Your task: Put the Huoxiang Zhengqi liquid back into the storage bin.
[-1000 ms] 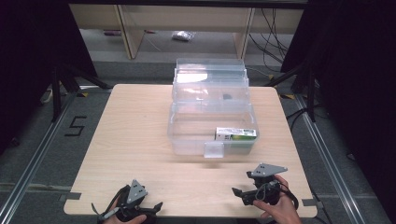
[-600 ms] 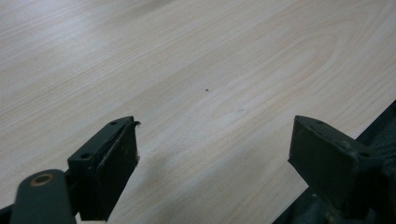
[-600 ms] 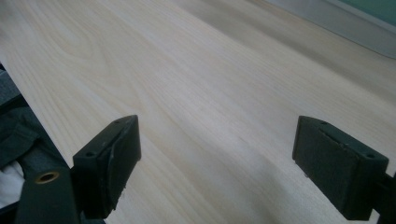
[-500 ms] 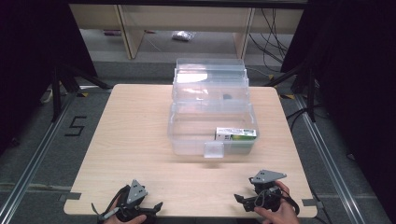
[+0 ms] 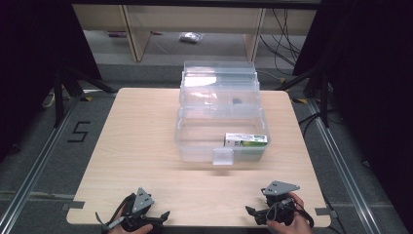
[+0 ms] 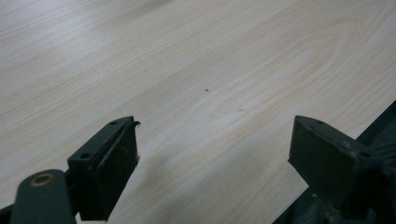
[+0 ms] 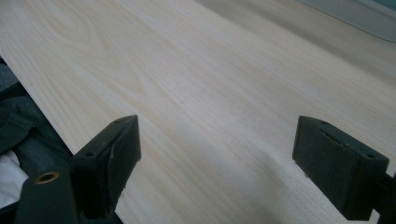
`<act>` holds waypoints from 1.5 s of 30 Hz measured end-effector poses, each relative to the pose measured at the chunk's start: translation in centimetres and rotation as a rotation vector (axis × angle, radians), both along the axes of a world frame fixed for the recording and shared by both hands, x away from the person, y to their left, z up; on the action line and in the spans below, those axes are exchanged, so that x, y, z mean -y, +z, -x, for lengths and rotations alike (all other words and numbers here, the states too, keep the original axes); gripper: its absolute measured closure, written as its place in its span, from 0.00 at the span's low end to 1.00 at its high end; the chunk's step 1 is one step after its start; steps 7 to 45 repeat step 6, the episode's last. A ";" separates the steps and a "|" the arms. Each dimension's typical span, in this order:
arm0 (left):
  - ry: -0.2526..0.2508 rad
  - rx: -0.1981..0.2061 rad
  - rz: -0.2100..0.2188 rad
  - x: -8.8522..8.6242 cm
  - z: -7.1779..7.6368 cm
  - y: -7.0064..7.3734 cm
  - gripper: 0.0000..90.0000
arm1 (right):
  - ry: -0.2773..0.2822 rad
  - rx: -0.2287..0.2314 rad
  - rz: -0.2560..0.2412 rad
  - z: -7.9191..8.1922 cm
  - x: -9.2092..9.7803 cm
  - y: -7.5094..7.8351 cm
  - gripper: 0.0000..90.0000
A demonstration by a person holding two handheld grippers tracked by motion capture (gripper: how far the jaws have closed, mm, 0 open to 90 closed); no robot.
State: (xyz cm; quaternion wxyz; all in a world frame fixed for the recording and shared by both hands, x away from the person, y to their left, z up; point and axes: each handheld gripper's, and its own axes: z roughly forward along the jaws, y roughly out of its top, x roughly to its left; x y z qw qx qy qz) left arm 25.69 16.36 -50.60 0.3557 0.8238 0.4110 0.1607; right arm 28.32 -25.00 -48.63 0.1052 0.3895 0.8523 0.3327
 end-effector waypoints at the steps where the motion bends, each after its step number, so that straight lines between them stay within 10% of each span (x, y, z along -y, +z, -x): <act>1: 0.000 0.000 0.000 0.0 0.0 0.0 0.17 | 0.000 0.000 0.000 0.0 0.0 0.0 0.18; 45: -0.006 -0.002 -0.007 -0.1 0.0 0.0 0.17 | 0.009 0.020 0.000 -0.3 0.2 -0.1 0.18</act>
